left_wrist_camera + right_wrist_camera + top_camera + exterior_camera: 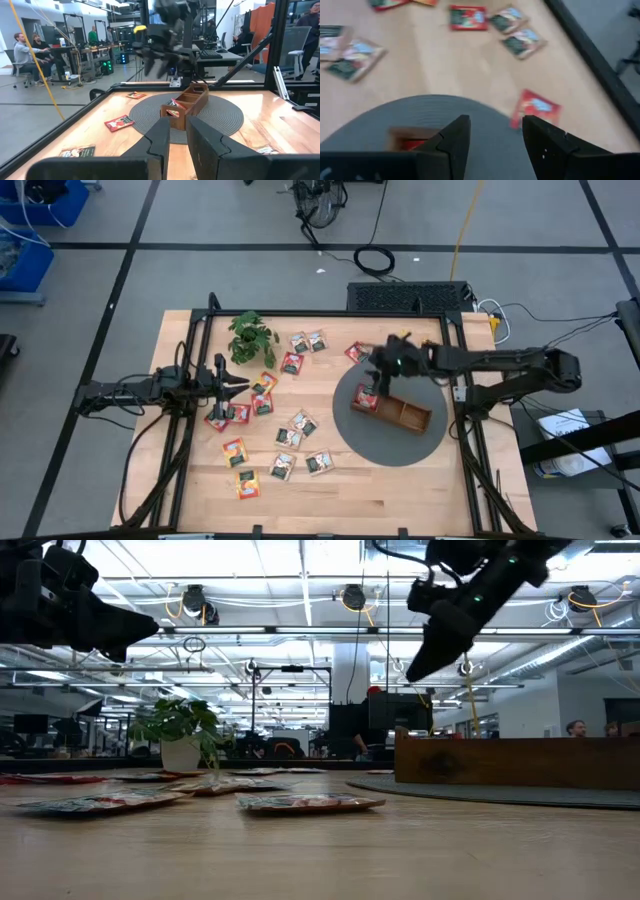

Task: Pick & Place Tea
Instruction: Put the red tea bag into the left section of the wooden organizer

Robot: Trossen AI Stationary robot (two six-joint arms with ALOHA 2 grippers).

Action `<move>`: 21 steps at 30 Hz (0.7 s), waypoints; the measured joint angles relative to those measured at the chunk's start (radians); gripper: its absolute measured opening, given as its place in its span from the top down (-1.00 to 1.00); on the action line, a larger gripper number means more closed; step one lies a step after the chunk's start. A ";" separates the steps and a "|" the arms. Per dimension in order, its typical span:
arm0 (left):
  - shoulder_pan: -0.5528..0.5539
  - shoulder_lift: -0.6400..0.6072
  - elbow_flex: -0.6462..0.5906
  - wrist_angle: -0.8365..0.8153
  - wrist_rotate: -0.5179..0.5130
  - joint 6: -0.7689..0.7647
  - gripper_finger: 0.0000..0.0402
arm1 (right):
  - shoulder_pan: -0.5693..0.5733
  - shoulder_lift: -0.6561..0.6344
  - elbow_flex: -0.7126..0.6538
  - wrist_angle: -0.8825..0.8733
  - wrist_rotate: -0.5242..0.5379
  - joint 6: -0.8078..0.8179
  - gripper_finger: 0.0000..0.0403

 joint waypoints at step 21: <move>0.000 0.000 0.000 0.000 0.000 0.000 0.64 | -0.337 0.451 0.398 -0.244 -0.184 -0.160 0.18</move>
